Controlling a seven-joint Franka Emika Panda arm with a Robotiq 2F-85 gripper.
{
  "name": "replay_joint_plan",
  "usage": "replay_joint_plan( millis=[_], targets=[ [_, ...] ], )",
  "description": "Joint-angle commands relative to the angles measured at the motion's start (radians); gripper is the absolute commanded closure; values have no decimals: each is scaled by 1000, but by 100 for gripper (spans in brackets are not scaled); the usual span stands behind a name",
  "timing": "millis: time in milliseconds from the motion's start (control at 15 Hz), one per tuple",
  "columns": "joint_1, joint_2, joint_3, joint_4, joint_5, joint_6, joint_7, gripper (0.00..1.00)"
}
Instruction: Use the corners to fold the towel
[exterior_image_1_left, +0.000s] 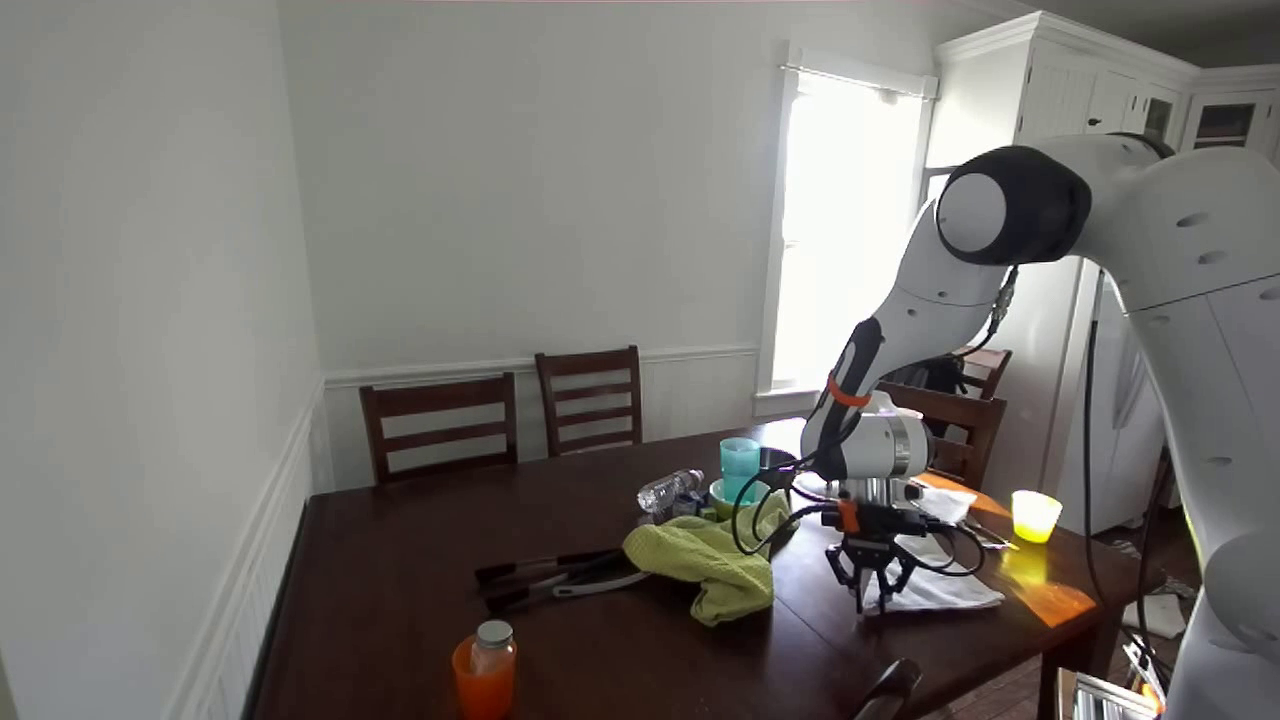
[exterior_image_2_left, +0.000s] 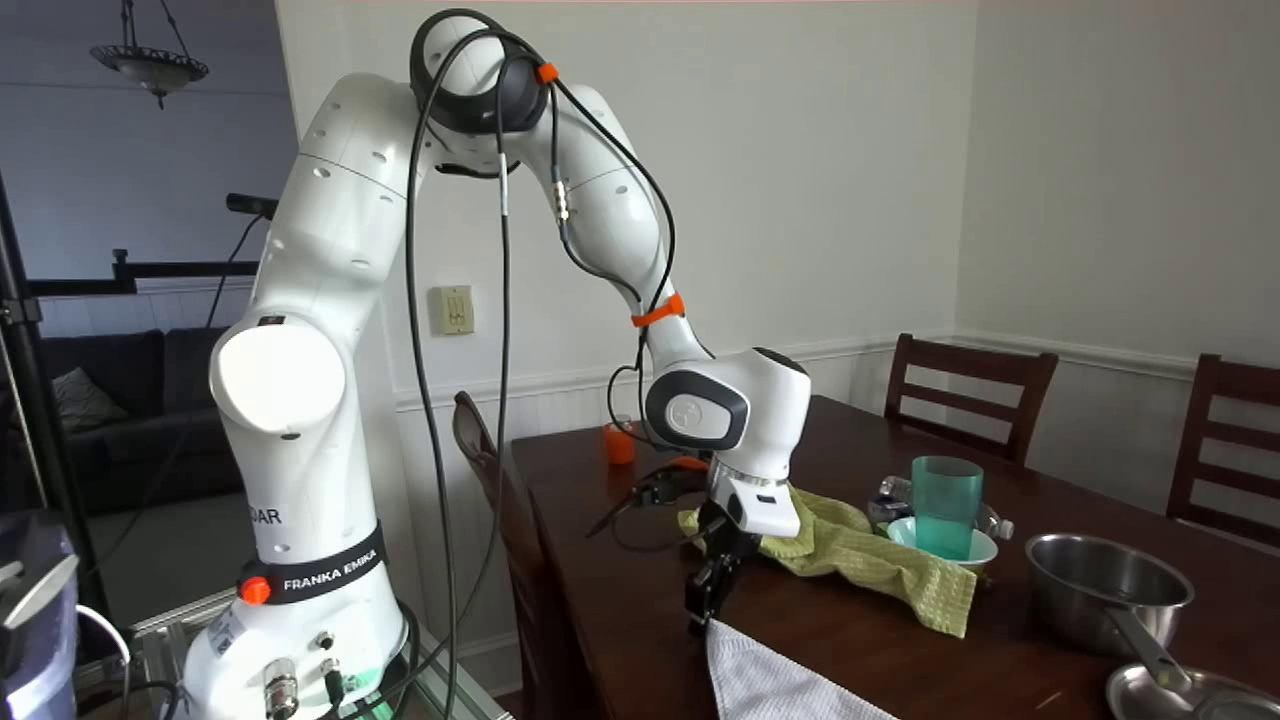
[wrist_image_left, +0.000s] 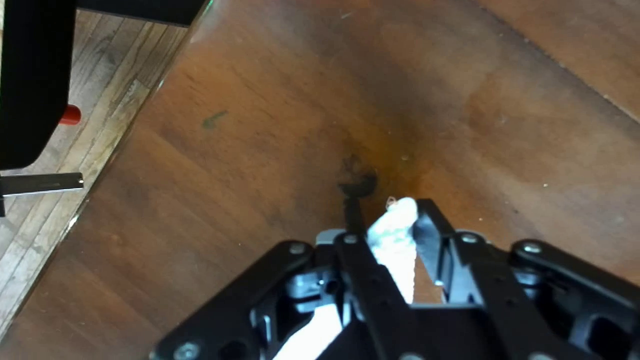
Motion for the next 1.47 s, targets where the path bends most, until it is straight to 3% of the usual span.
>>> replay_joint_plan(
  millis=[0,533,1133,1400],
  targets=[
    [-21,-22,4,-1,19,16,-33,97],
    [-11,-104,-74,22,-46,21,-2,99],
    [-50,-130,-148,96,-82,104,-2,99],
    [-62,-120,-141,104,-64,103,3,94]
  ],
)
